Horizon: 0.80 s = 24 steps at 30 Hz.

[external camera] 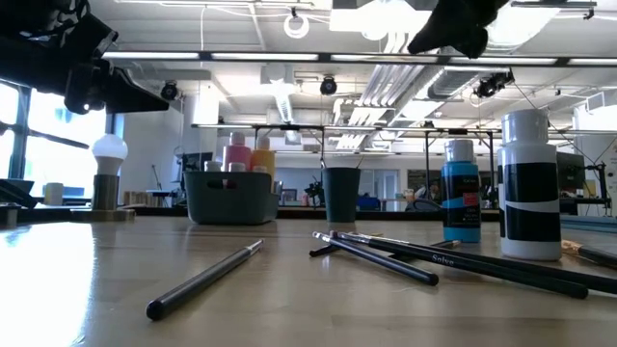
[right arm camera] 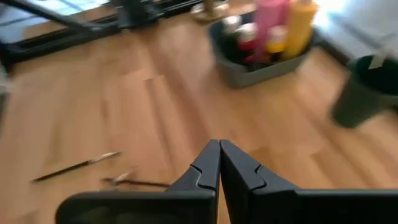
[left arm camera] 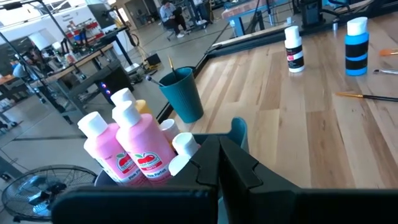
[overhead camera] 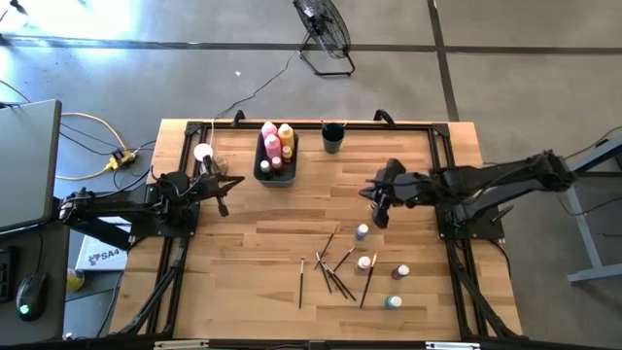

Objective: Pick & Place Paint Supplies
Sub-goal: Adjust the paint bottles

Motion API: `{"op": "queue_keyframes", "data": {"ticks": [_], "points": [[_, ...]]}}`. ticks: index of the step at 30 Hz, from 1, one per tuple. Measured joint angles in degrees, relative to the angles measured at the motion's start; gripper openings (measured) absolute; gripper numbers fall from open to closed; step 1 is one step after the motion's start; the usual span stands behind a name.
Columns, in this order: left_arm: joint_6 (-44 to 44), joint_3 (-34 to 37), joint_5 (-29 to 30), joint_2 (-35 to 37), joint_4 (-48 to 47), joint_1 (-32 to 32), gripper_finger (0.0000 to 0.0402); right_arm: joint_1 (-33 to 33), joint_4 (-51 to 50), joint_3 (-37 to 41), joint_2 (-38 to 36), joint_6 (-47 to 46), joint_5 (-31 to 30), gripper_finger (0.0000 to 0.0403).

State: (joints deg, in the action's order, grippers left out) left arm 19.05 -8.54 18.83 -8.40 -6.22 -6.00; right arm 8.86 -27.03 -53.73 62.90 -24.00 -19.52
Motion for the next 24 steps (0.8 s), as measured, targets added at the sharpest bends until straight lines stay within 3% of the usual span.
{"op": "queue_keyframes", "data": {"ticks": [4, 12, 24], "points": [[-1.22, 0.00, -0.03, 0.01, -0.32, 0.02, 0.0000, 2.22, -0.52, -0.48, 1.26, -4.90, 3.14, 0.0003], [-3.06, 0.00, -0.20, 0.00, -0.42, 0.02, 0.0000, 9.42, -6.95, -0.44, 2.44, -18.60, -0.34, 0.0003], [-6.20, 0.00, -0.24, 0.01, -1.88, 0.01, 0.0000, 17.61, -1.33, -0.48, 9.92, -30.67, -0.87, 0.0003]]}}
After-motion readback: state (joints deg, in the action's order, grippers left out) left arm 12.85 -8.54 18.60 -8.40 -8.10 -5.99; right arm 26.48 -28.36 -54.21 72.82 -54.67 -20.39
